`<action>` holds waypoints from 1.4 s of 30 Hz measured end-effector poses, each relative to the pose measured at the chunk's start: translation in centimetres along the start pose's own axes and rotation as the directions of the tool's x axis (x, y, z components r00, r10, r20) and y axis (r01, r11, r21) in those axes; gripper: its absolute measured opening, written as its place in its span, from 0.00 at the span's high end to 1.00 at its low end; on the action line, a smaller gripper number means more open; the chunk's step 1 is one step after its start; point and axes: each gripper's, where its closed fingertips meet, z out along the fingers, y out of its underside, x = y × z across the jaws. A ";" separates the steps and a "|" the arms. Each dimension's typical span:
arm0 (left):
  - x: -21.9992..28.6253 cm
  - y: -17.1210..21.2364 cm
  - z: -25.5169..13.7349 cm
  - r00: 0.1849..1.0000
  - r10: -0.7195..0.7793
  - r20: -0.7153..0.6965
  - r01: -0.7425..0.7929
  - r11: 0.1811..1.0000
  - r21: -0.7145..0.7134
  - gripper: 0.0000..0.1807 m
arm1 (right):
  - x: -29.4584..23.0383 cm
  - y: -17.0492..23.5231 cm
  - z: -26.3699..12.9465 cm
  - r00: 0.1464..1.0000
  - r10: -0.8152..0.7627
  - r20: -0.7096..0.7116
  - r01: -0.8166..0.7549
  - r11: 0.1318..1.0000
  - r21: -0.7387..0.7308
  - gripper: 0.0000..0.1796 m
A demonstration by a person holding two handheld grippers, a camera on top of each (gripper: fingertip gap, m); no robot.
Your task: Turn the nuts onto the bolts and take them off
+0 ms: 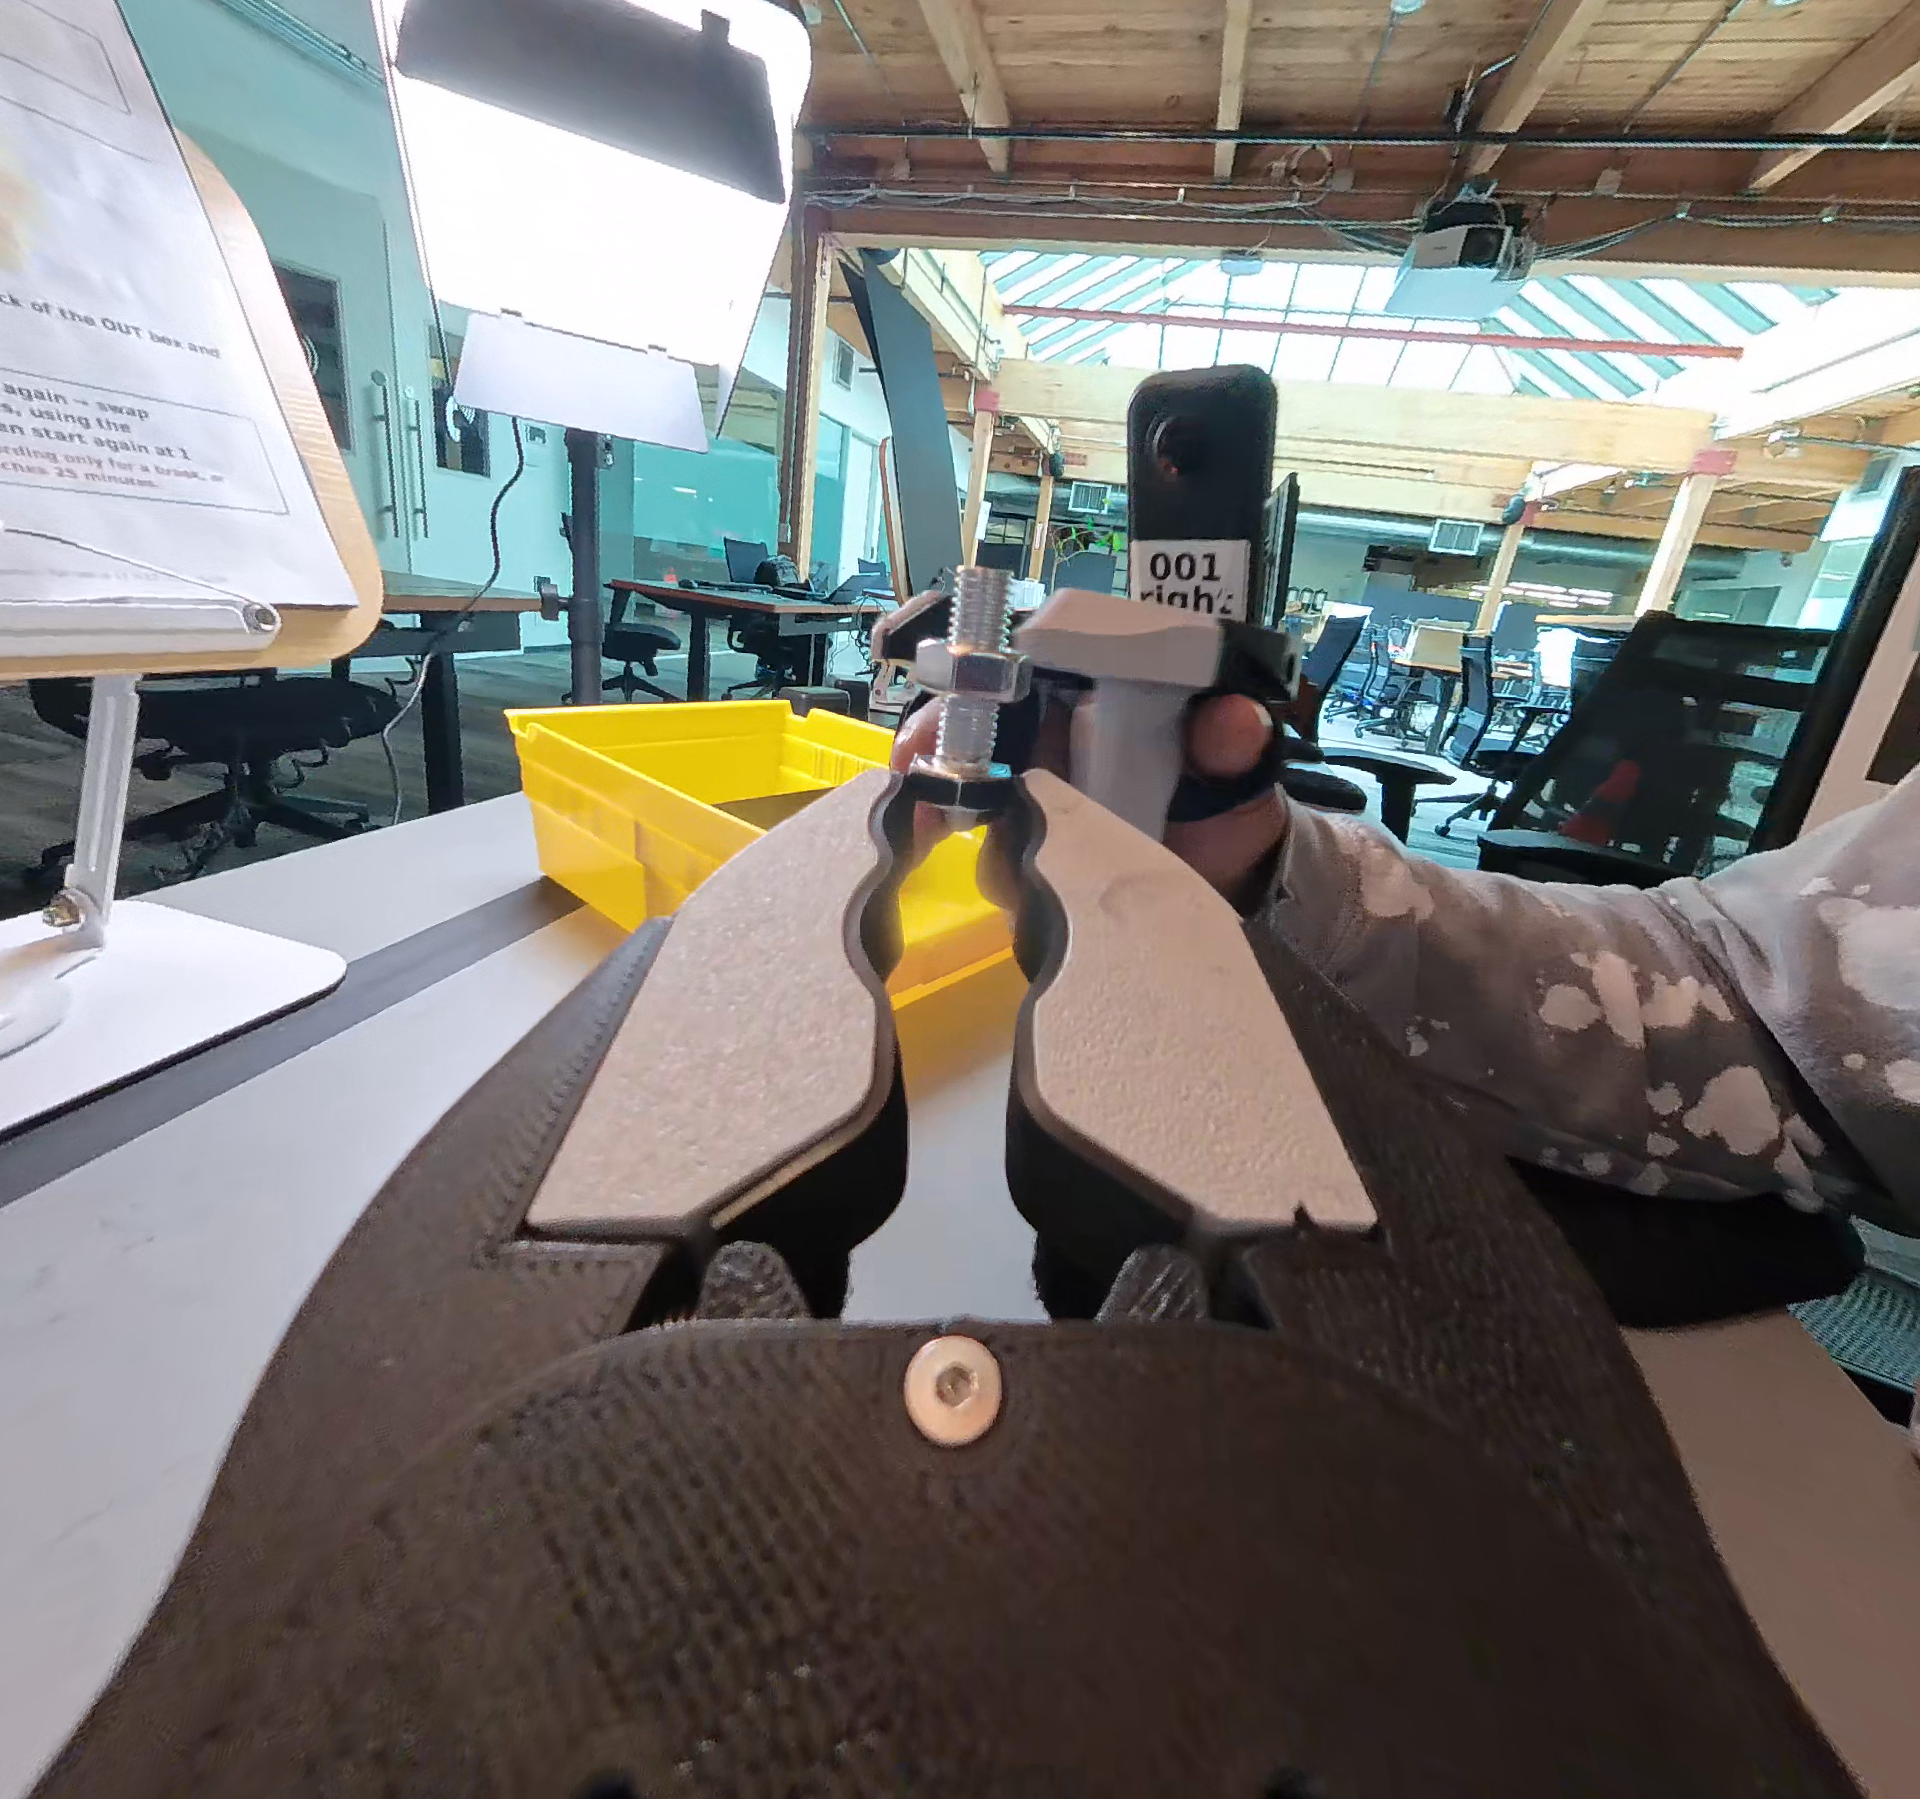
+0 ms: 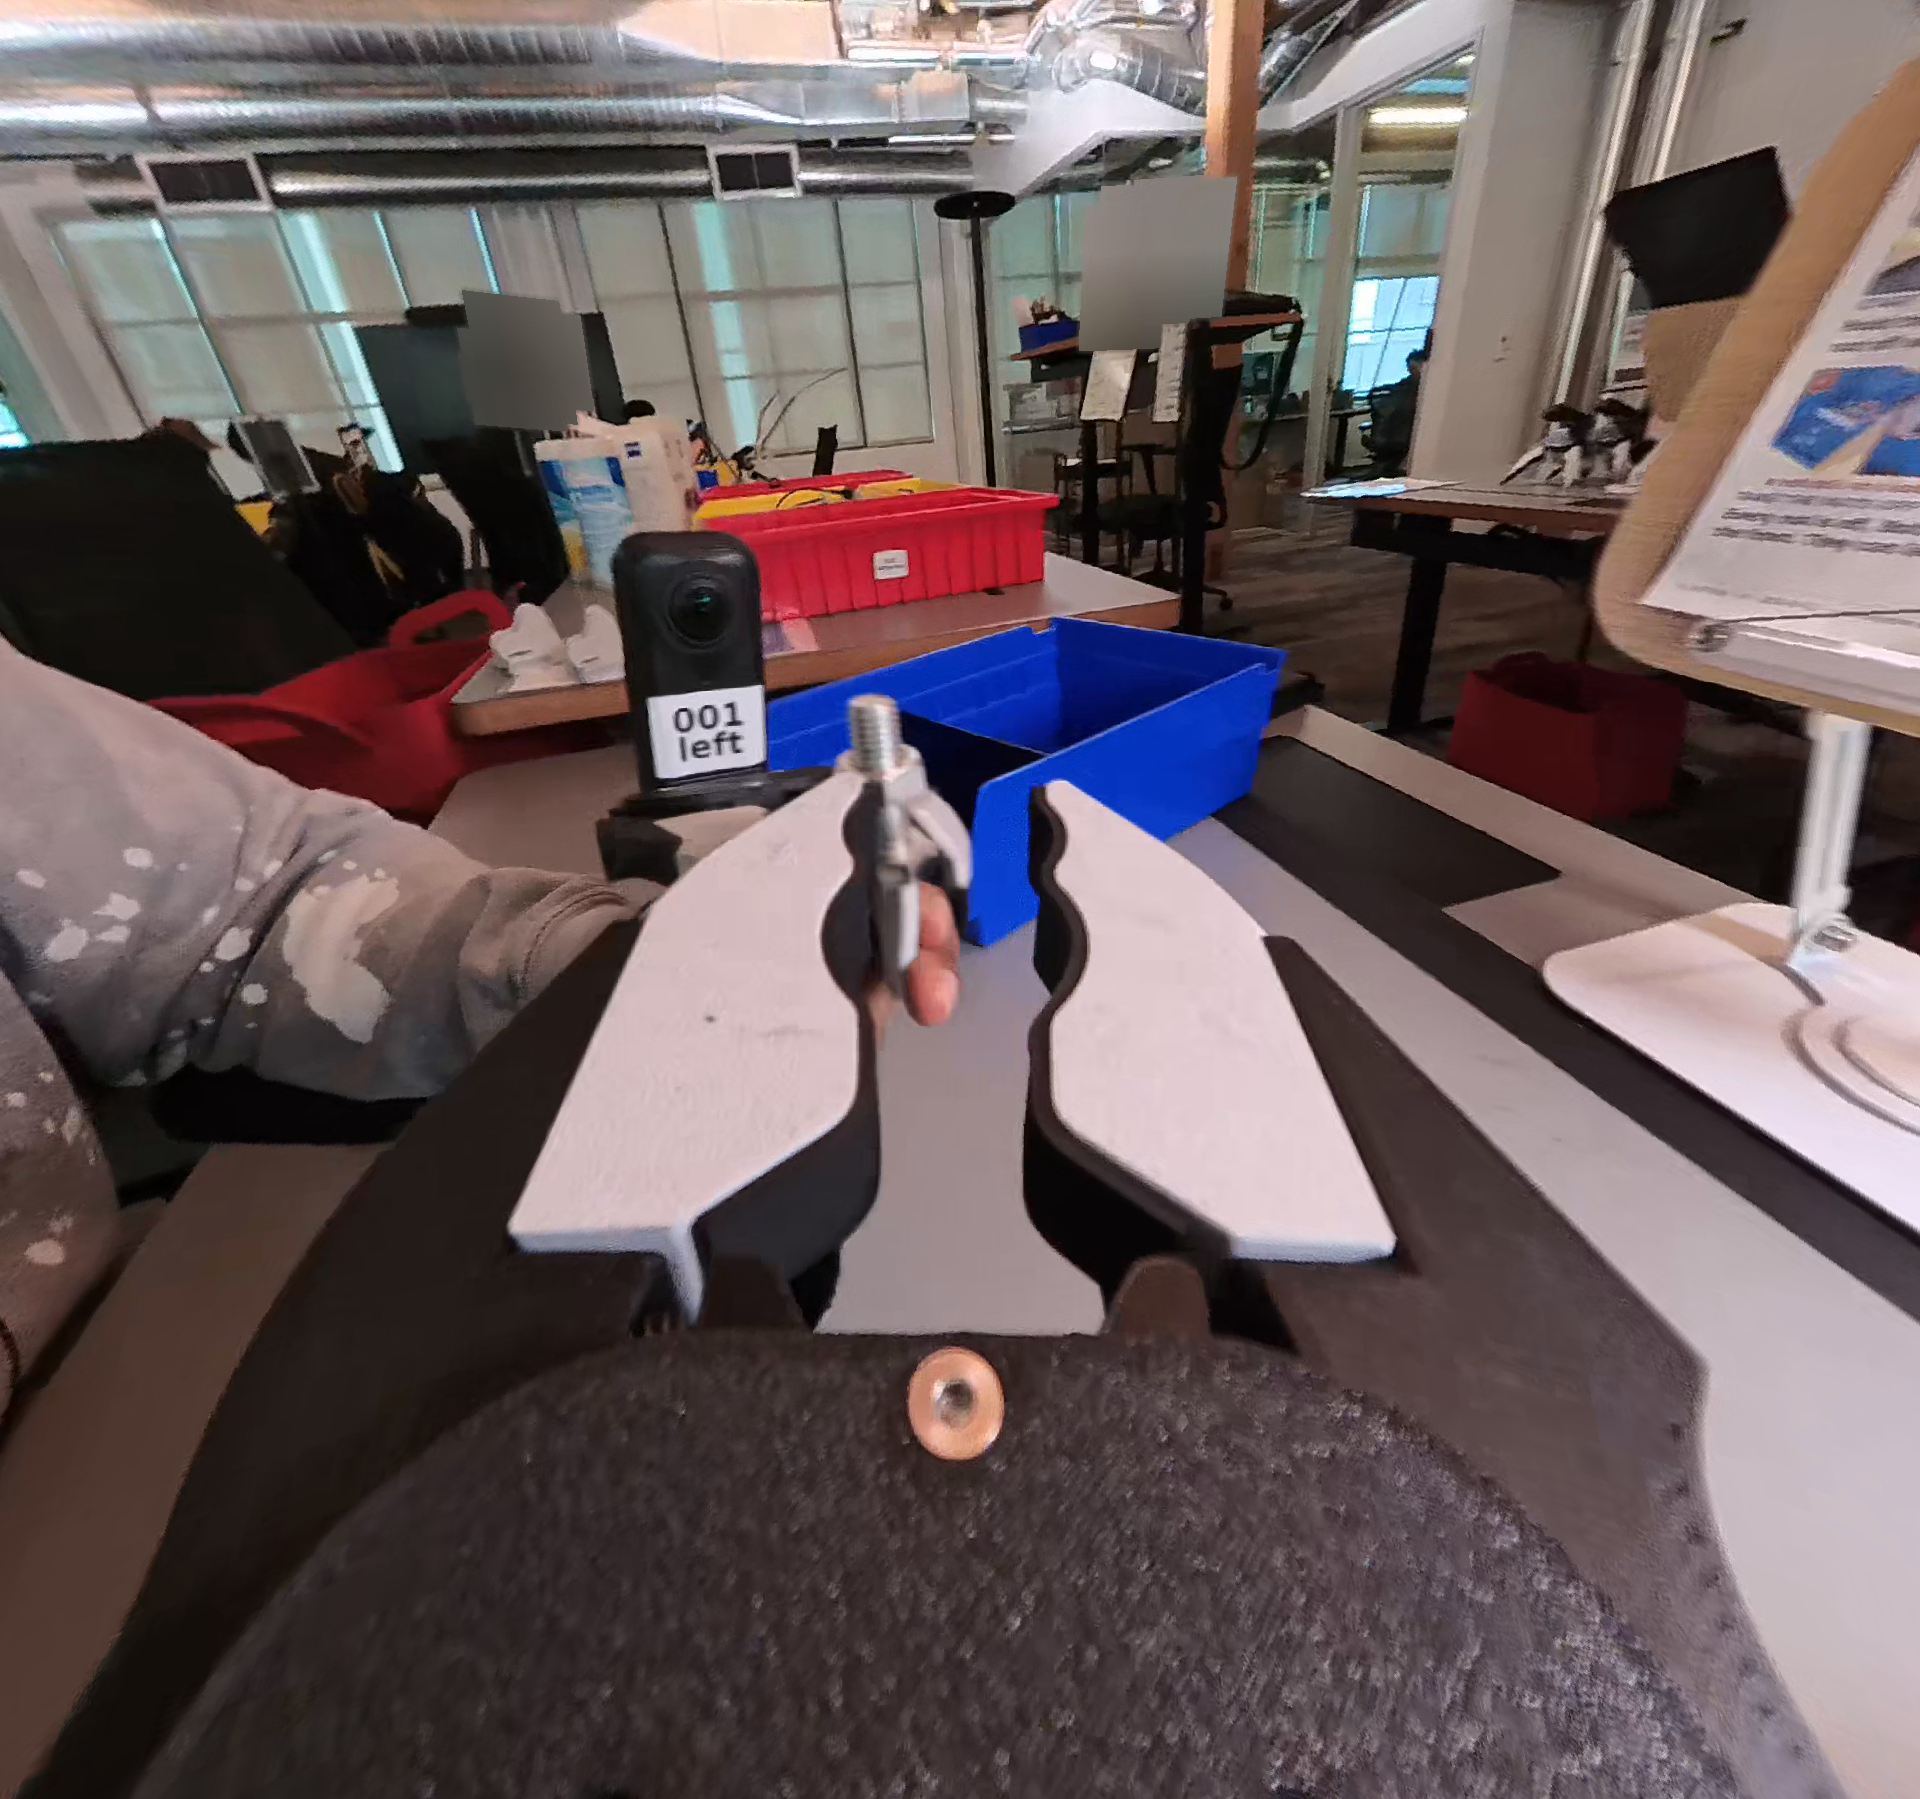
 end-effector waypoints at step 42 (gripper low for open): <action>0.3 -0.9 -0.2 1.000 0.006 -0.010 -0.006 0.999 0.036 0.90 | 1.4 -1.1 -0.1 0.993 0.054 -0.109 -0.046 0.996 0.075 0.99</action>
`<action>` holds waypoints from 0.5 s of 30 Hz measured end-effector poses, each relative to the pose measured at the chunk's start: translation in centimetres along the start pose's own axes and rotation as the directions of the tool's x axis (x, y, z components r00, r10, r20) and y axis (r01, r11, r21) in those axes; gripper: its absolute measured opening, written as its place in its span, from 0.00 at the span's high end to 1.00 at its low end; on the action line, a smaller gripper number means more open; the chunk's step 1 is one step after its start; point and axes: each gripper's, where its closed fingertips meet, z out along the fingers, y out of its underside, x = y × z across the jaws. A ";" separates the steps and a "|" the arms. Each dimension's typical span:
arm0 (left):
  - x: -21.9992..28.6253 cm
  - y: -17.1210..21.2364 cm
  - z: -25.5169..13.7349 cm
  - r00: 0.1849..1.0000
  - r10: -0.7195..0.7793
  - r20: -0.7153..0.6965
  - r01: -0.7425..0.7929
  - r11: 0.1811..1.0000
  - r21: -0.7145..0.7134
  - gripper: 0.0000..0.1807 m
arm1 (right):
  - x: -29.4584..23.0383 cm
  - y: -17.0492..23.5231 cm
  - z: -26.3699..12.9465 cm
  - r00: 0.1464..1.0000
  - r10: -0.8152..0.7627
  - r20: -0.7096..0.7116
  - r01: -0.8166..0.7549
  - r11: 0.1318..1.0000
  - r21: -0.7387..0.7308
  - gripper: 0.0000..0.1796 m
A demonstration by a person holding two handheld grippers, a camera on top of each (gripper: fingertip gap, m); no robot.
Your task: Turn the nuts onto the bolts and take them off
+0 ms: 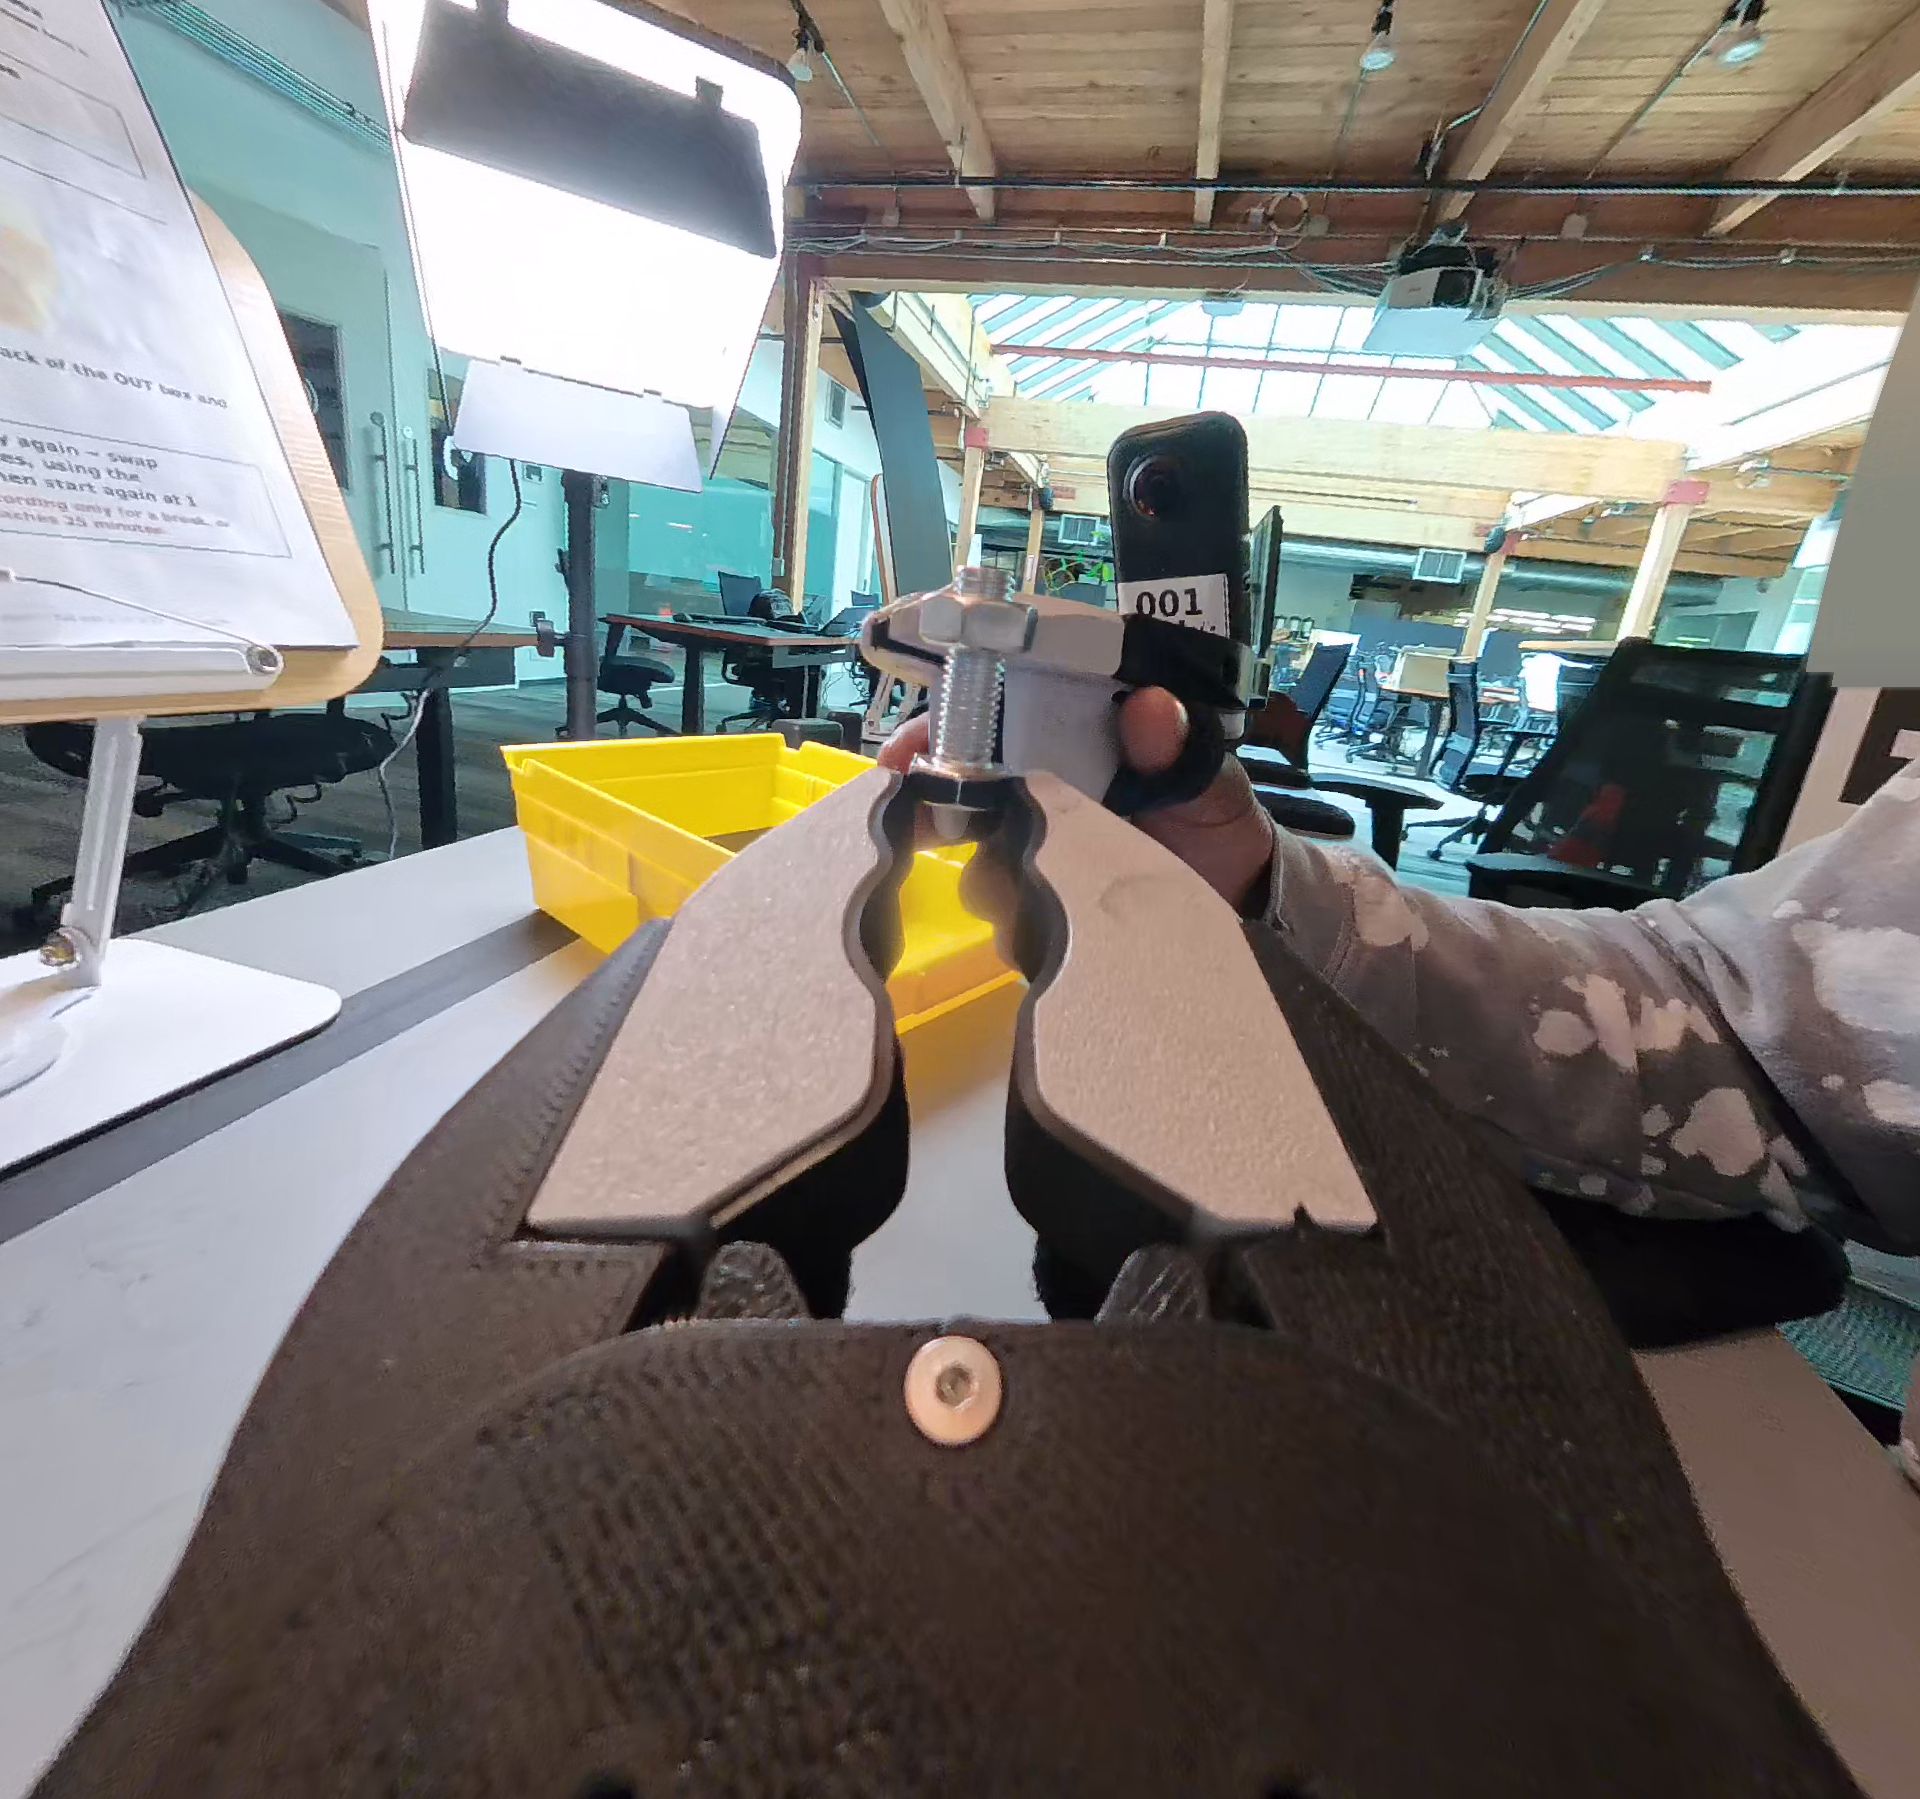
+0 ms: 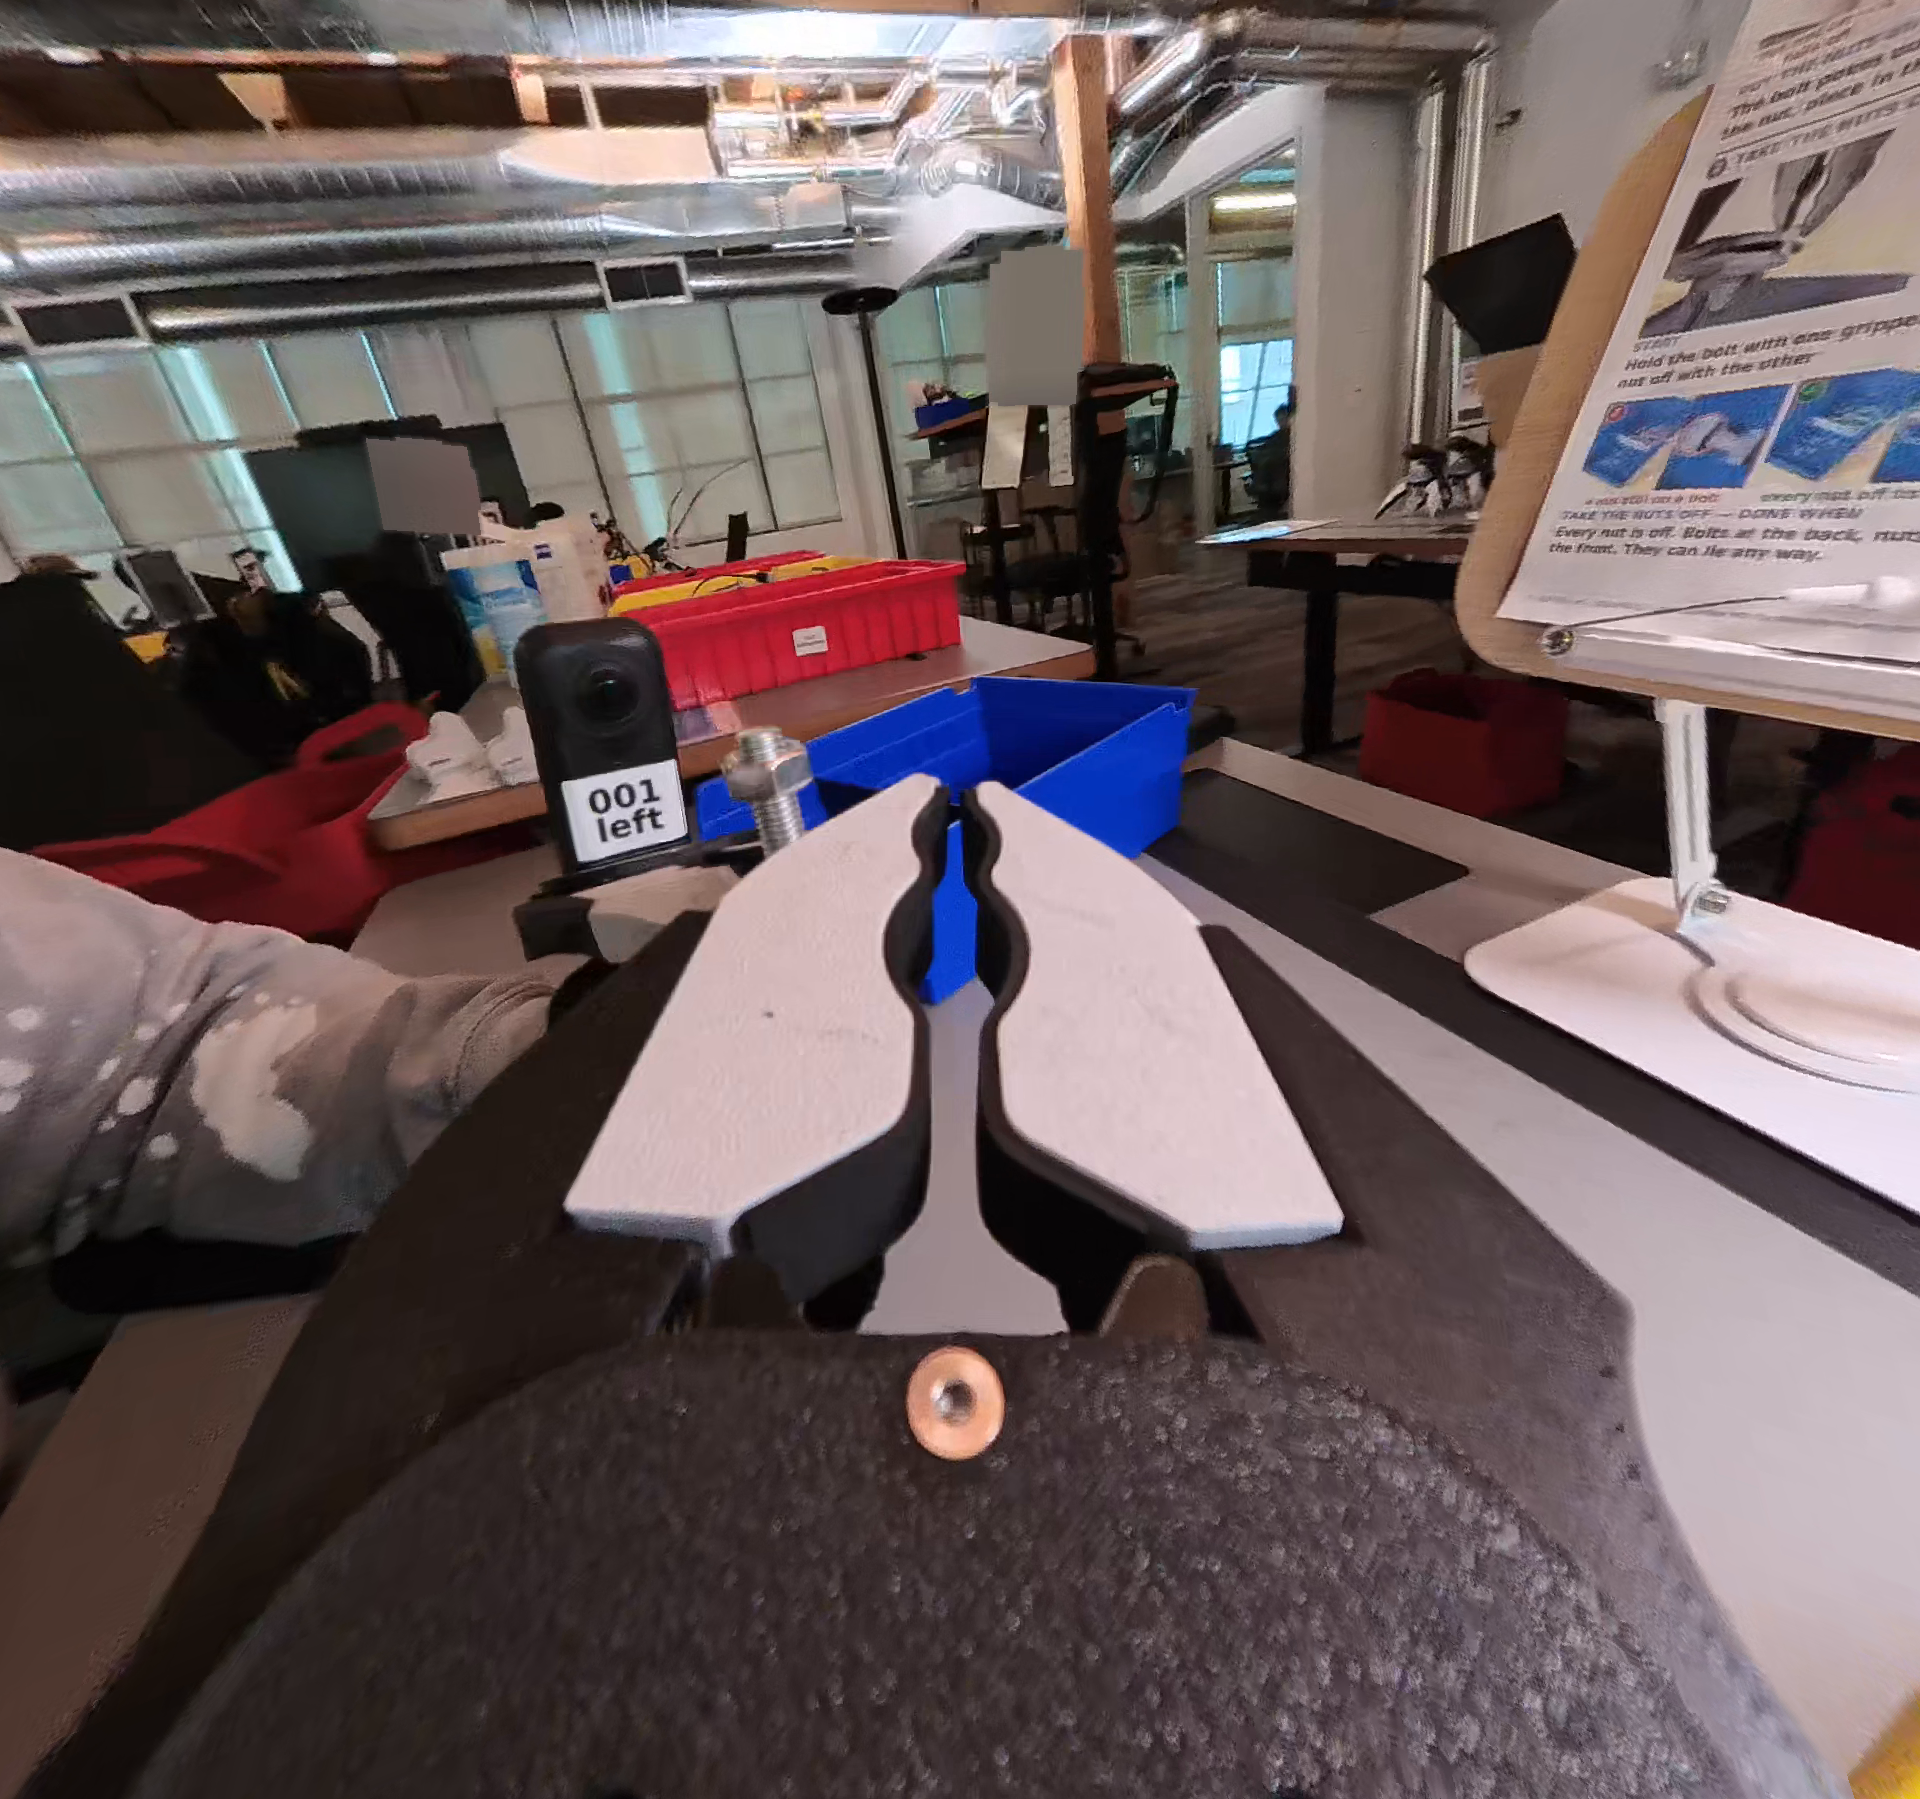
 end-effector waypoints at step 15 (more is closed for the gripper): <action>-0.4 0.3 0.0 1.000 -0.013 0.019 0.014 1.000 -0.004 0.90 | -1.1 -0.1 0.1 0.999 -0.025 0.043 0.026 0.999 -0.027 0.86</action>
